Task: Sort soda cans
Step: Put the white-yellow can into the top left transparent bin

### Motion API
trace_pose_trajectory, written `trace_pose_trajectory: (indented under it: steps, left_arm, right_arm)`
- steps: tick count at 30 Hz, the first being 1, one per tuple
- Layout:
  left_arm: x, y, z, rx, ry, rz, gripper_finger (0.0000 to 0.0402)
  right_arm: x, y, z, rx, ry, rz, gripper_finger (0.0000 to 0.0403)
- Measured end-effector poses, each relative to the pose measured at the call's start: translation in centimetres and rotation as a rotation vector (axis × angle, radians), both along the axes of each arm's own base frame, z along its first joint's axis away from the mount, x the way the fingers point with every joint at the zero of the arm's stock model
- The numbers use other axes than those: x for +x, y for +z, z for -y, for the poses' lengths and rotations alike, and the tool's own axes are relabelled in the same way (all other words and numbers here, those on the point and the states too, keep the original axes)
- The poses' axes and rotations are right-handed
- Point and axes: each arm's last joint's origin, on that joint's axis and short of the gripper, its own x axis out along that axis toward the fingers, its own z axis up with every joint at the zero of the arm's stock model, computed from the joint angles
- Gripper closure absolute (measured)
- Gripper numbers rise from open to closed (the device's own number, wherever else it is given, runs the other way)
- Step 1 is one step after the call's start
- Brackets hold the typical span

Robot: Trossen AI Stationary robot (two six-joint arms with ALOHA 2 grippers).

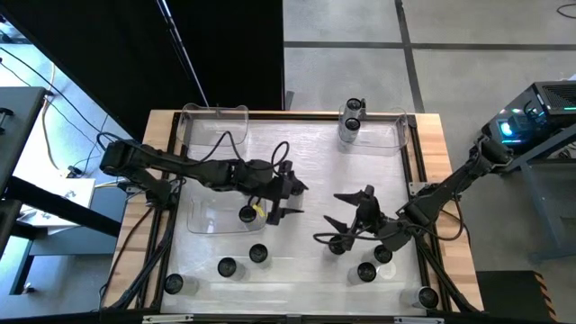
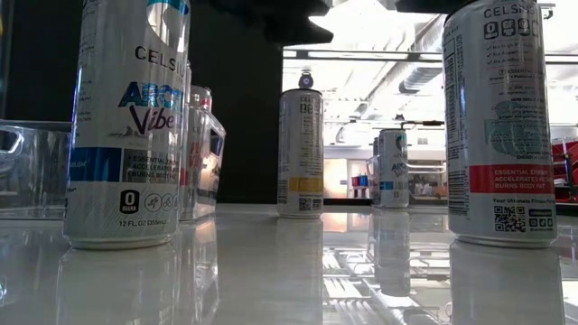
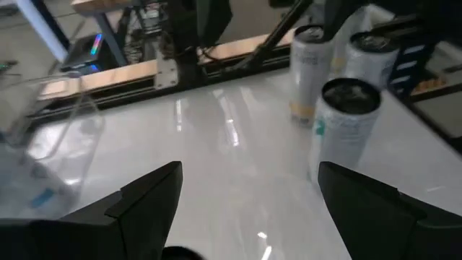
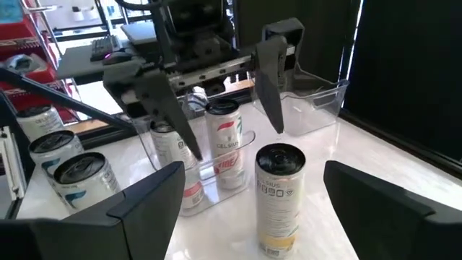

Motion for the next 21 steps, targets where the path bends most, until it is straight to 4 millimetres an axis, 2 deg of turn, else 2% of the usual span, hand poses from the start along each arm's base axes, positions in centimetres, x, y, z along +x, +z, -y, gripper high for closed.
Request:
trace_pose_trajectory:
  steps: [6,9,14,21]
  left_arm:
    - [0.1,-0.6,-0.9,-0.001,-0.006,-0.038,0.0078]
    - [0.0,-0.7,-1.6,-0.05,0.066,-0.059,0.0065]
    - [-0.4,-1.4,-2.5,0.098,0.177,-0.137,0.0056]
    - [-0.2,-2.0,-2.4,-0.023,0.202,-0.163,0.0055]
  right_arm:
    - [0.1,0.0,-0.3,0.063,0.092,-0.007,0.0075]
    - [0.1,0.0,-0.3,0.083,0.103,-0.005,0.0075]
    - [0.1,-0.1,-0.3,0.078,0.103,-0.013,0.0075]
    - [0.0,-0.3,-0.3,0.066,0.102,-0.029,0.0075]
